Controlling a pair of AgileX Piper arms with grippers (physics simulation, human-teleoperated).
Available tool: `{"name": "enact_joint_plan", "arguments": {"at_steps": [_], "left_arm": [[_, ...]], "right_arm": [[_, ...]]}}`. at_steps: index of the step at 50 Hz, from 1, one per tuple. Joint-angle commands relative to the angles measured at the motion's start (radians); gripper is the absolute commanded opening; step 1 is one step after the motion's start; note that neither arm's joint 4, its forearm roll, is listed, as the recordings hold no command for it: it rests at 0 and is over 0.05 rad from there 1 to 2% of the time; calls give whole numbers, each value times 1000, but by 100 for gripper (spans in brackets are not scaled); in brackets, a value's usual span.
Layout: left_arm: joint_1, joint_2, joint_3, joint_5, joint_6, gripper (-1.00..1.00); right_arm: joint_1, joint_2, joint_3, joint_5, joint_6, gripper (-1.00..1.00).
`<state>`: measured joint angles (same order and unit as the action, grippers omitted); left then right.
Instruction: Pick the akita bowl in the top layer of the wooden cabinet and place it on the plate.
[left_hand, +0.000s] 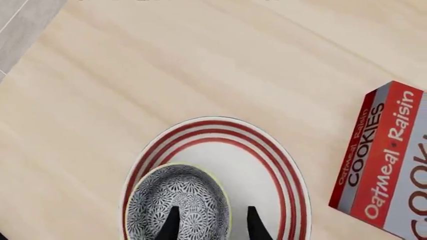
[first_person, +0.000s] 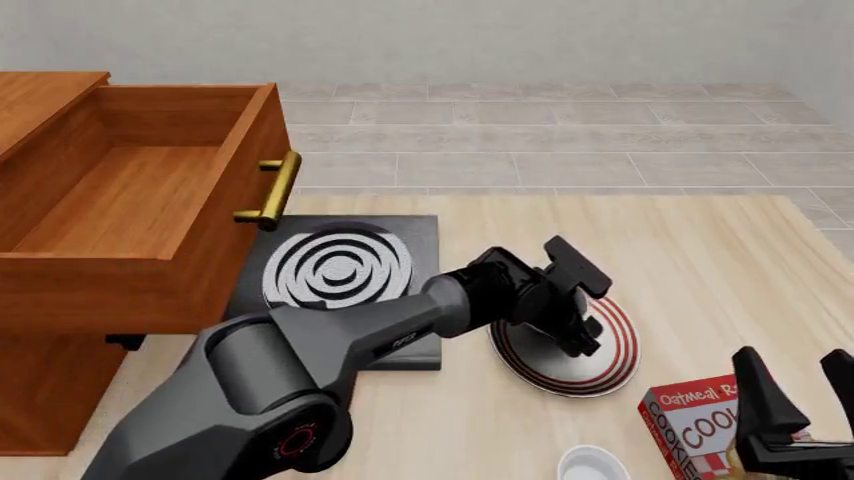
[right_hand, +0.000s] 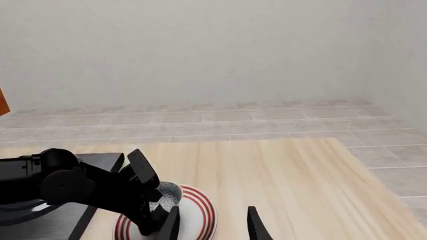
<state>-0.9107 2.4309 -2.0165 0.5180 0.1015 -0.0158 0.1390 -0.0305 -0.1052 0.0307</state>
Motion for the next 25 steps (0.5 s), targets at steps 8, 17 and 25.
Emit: {"name": "enact_joint_plan", "arguments": {"at_steps": [8, 17, 25], "left_arm": [[-10, -12, -10, 12, -7, 100], [-25, -44, -13, 23, -13, 100], [-41, -77, 6, 20, -18, 100]], "right_arm": [[-1, 39, -5, -36, 1, 100], [-2, -6, -2, 5, 1, 100], [-2, -136, 6, 128, 2, 100]]}}
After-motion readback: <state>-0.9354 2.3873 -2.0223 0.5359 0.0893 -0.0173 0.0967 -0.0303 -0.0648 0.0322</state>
